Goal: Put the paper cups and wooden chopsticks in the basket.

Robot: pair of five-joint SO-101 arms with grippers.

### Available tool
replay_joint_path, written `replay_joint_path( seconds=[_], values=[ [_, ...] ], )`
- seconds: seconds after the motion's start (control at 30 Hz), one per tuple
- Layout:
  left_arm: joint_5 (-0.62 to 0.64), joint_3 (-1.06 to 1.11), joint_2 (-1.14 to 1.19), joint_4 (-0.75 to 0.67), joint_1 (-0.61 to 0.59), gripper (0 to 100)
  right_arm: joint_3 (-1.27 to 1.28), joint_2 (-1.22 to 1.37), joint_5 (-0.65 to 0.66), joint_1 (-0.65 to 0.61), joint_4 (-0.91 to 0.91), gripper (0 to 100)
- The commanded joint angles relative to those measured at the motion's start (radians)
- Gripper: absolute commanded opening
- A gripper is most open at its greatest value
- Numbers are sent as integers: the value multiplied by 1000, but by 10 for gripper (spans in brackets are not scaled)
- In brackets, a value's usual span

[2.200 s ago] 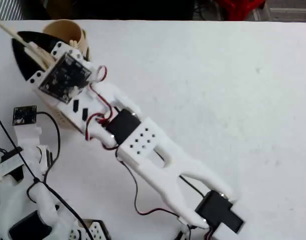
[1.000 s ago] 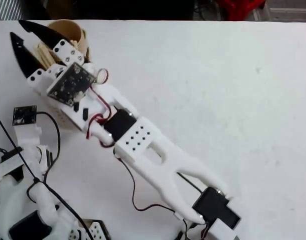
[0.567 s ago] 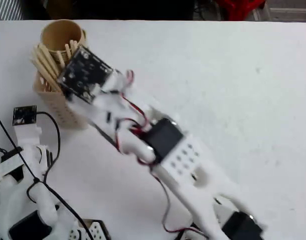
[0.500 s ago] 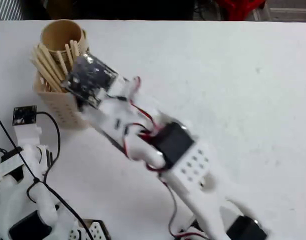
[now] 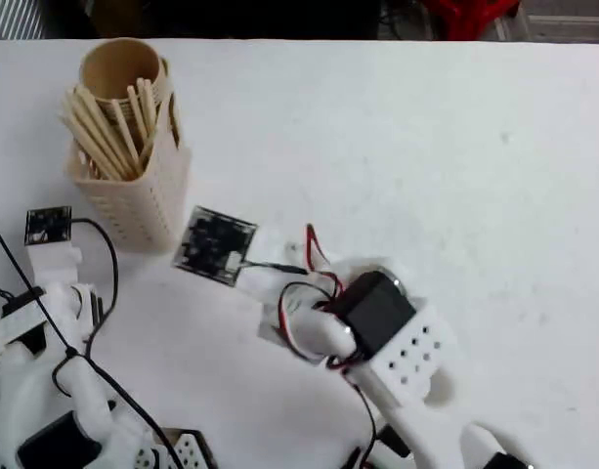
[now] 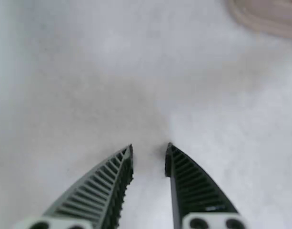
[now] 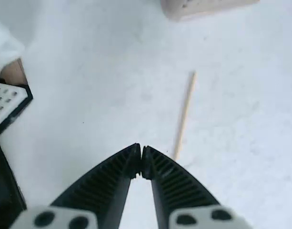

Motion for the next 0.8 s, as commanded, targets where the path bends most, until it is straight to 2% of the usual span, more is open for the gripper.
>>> replay_joint_path(
  seconds=[0.0,0.2,0.4,0.77],
  values=[
    [-3,5,-21,-18,15,132,206,-94,28,117,-137,18],
    [-3,5,-21,-18,15,132,496,-186,146,285,-334,27],
    [-5,5,-21,-20,15,132,546,-110,152,389,-412,194],
    [-6,5,-21,-21,15,132,543,317,207,372,-707,193]
  ],
)
